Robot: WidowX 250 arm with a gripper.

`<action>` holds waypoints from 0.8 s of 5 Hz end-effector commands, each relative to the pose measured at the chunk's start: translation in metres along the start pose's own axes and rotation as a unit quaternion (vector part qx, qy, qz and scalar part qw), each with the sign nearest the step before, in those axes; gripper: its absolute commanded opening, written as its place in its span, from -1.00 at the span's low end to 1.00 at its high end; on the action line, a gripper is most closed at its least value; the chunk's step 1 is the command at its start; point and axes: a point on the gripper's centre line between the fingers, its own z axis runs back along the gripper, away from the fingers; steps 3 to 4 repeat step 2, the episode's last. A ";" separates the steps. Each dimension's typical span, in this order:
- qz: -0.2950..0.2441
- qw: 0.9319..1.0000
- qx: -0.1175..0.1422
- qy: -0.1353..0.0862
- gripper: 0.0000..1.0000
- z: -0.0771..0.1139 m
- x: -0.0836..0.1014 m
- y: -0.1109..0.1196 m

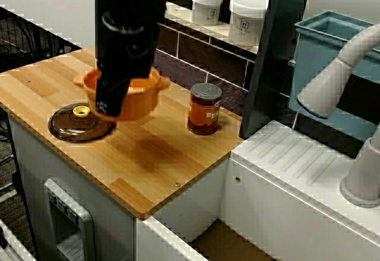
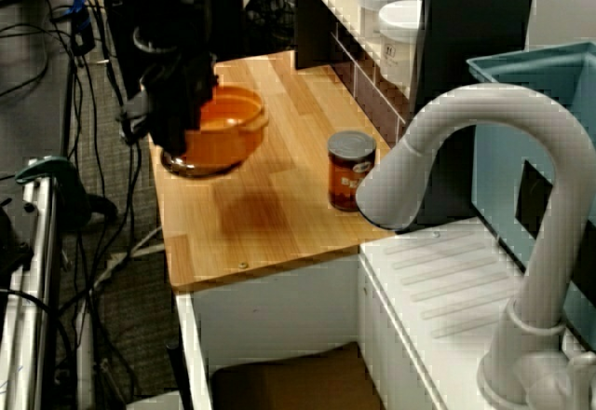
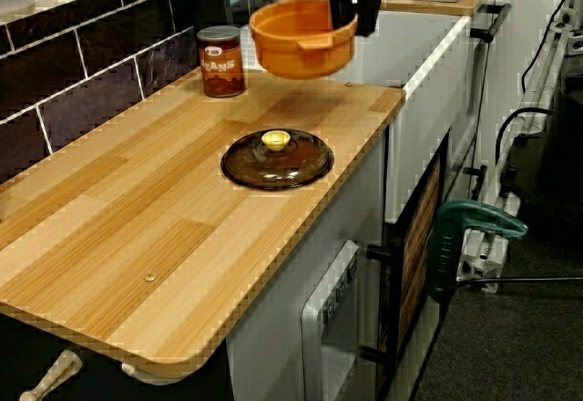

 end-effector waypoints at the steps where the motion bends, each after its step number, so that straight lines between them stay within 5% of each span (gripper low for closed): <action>1: 0.006 1.000 0.017 0.000 -1.00 -0.015 0.022 0.002; 4: 0.007 1.000 0.015 0.010 -1.00 -0.025 0.027 0.006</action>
